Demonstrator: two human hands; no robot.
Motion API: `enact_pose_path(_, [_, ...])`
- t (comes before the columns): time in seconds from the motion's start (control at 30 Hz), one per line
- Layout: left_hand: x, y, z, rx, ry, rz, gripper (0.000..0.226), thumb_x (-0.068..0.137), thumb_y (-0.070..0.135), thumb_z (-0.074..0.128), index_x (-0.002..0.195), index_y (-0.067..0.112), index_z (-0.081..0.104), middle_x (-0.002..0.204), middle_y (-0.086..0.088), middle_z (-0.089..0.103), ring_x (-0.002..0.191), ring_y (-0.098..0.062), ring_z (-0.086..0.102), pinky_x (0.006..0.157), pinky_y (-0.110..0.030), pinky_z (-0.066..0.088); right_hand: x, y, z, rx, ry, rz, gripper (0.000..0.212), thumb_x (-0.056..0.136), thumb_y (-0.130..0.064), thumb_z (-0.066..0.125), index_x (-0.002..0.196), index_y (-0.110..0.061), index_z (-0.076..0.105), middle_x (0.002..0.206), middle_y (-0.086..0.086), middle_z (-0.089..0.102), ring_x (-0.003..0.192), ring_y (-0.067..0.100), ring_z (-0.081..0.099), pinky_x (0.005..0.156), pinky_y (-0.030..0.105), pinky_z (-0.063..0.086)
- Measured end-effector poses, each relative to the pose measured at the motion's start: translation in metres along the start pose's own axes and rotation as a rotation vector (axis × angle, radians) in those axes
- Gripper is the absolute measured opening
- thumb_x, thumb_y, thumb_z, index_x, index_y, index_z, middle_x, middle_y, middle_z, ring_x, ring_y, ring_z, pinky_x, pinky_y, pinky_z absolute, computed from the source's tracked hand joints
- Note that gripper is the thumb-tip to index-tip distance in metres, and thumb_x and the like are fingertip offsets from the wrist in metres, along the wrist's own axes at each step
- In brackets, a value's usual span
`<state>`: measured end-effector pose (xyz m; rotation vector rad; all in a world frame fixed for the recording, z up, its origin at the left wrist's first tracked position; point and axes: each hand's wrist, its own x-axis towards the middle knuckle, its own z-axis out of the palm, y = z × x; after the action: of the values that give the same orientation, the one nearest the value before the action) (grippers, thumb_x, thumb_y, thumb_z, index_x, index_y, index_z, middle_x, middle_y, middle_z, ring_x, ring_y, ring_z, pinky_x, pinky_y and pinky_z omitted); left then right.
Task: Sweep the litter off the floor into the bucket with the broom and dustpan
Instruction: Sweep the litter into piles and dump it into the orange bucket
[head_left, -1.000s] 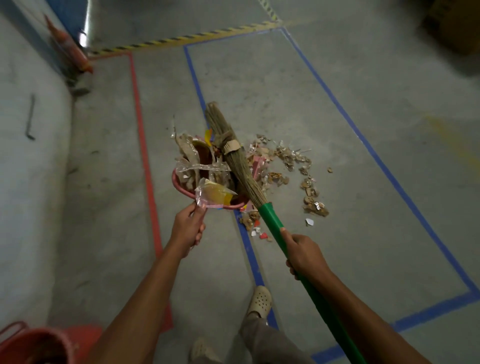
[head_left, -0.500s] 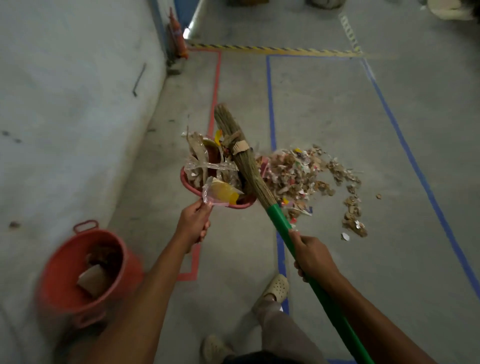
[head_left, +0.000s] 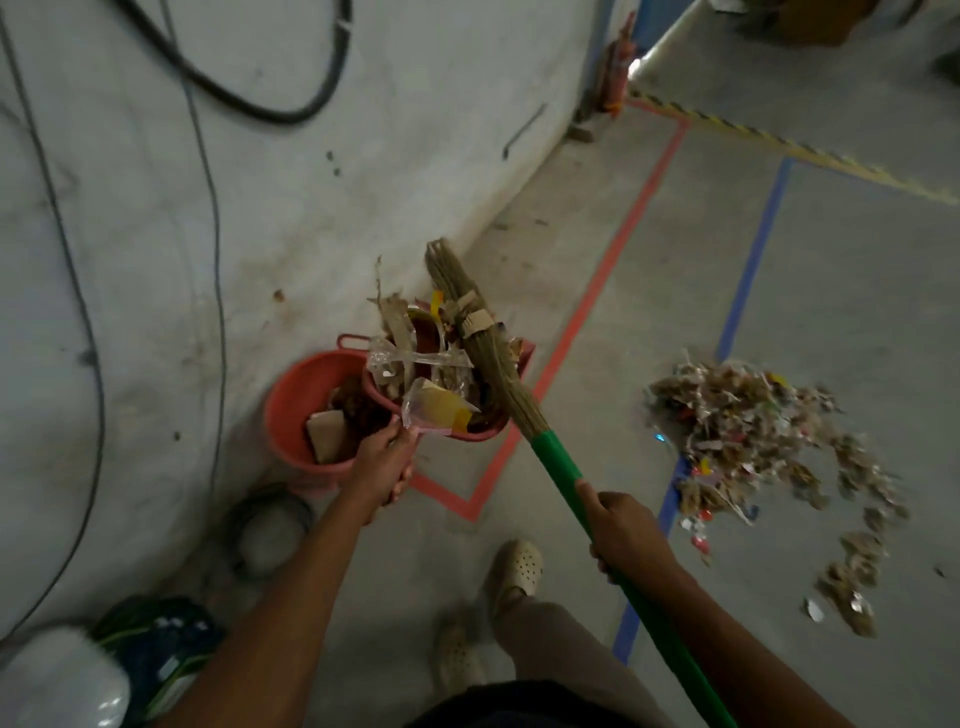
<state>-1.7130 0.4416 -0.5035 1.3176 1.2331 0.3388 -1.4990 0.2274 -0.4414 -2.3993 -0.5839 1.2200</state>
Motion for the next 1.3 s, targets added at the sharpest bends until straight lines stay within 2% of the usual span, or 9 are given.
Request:
enact_pose_path(0.1, [0.005, -0.011, -0.026, -0.009, 0.093, -0.033, 0.02, 0.106, 0.038, 0.047, 0.103, 0.03, 0.065, 0.058, -0.003, 0.048, 0.038, -0.011, 0.036, 0.037, -0.019, 0.028, 0.022, -0.027, 0.014, -0.093, -0.047, -0.064, 0.046, 0.104, -0.055, 0.036, 0.104, -0.017, 0.062, 0.074, 0.008, 0.065, 0.052, 0.016, 0.06, 0.044, 0.022, 0.048])
enact_pose_path(0.27, [0.021, -0.036, -0.061, -0.075, 0.216, -0.122, 0.02, 0.106, 0.036, 0.049, 0.105, 0.025, 0.066, 0.061, -0.01, 0.05, 0.037, -0.013, 0.036, 0.038, -0.018, 0.028, 0.063, -0.07, 0.032, -0.216, -0.152, -0.147, 0.045, 0.105, -0.053, 0.035, 0.096, -0.016, 0.06, 0.073, 0.006, 0.063, 0.047, 0.012, 0.057, 0.045, 0.021, 0.049])
enact_pose_path(0.43, [0.048, -0.062, -0.095, -0.11, 0.285, -0.213, 0.034, 0.105, 0.04, 0.051, 0.104, 0.007, 0.061, 0.053, -0.007, 0.047, 0.035, -0.015, 0.034, 0.039, -0.018, 0.027, 0.106, -0.112, 0.053, -0.324, -0.237, -0.196, 0.047, 0.105, -0.054, 0.035, 0.091, -0.017, 0.06, 0.073, 0.003, 0.063, 0.049, 0.011, 0.057, 0.048, 0.022, 0.048])
enact_pose_path(0.6, [0.082, -0.085, -0.12, -0.137, 0.318, -0.279, 0.042, 0.103, 0.044, 0.053, 0.1, 0.003, 0.062, 0.051, -0.006, 0.046, 0.033, -0.016, 0.034, 0.038, -0.017, 0.028, 0.152, -0.148, 0.083, -0.418, -0.291, -0.213, 0.051, 0.104, -0.056, 0.035, 0.083, -0.018, 0.06, 0.074, 0.005, 0.064, 0.06, 0.017, 0.061, 0.068, 0.034, 0.058])
enact_pose_path(0.67, [0.1, -0.094, -0.13, -0.147, 0.317, -0.319, 0.042, 0.102, 0.044, 0.054, 0.089, 0.005, 0.062, 0.052, -0.007, 0.045, 0.033, -0.016, 0.034, 0.039, -0.018, 0.028, 0.171, -0.16, 0.099, -0.445, -0.308, -0.186, 0.052, 0.103, -0.058, 0.035, 0.084, -0.016, 0.061, 0.076, 0.006, 0.066, 0.063, 0.019, 0.063, 0.071, 0.038, 0.06])
enact_pose_path(0.73, [0.123, -0.103, -0.14, -0.156, 0.31, -0.364, 0.042, 0.102, 0.044, 0.054, 0.077, 0.01, 0.059, 0.052, -0.007, 0.045, 0.033, -0.015, 0.034, 0.04, -0.018, 0.027, 0.192, -0.173, 0.115, -0.453, -0.33, -0.149, 0.054, 0.103, -0.058, 0.036, 0.083, -0.015, 0.061, 0.074, 0.005, 0.064, 0.06, 0.017, 0.06, 0.069, 0.036, 0.059])
enact_pose_path(0.87, [0.177, -0.121, -0.166, -0.154, 0.249, -0.502, 0.045, 0.102, 0.046, 0.053, 0.069, 0.015, 0.056, 0.046, -0.002, 0.044, 0.032, -0.012, 0.033, 0.036, -0.015, 0.023, 0.241, -0.202, 0.154, -0.43, -0.367, -0.054, 0.056, 0.103, -0.058, 0.037, 0.085, -0.011, 0.062, 0.071, 0.005, 0.063, 0.053, 0.016, 0.057, 0.055, 0.028, 0.051])
enact_pose_path(1.07, [0.27, -0.164, -0.205, -0.2, 0.141, -0.707, 0.041, 0.105, 0.033, 0.047, 0.073, 0.011, 0.057, 0.05, -0.006, 0.044, 0.031, -0.01, 0.029, 0.035, -0.014, 0.021, 0.333, -0.234, 0.225, -0.277, -0.461, 0.21, 0.048, 0.104, -0.051, 0.043, 0.091, -0.007, 0.058, 0.062, 0.002, 0.055, 0.041, 0.012, 0.046, 0.047, 0.023, 0.043])
enact_pose_path(1.3, [0.375, -0.201, -0.228, -0.112, 0.055, -0.917, 0.032, 0.105, 0.02, 0.042, 0.075, 0.012, 0.048, 0.056, -0.006, 0.043, 0.031, -0.008, 0.034, 0.033, -0.015, 0.024, 0.407, -0.265, 0.293, -0.375, -0.432, 0.233, 0.043, 0.106, -0.042, 0.042, 0.089, -0.007, 0.059, 0.069, 0.004, 0.059, 0.043, 0.012, 0.051, 0.043, 0.021, 0.045])
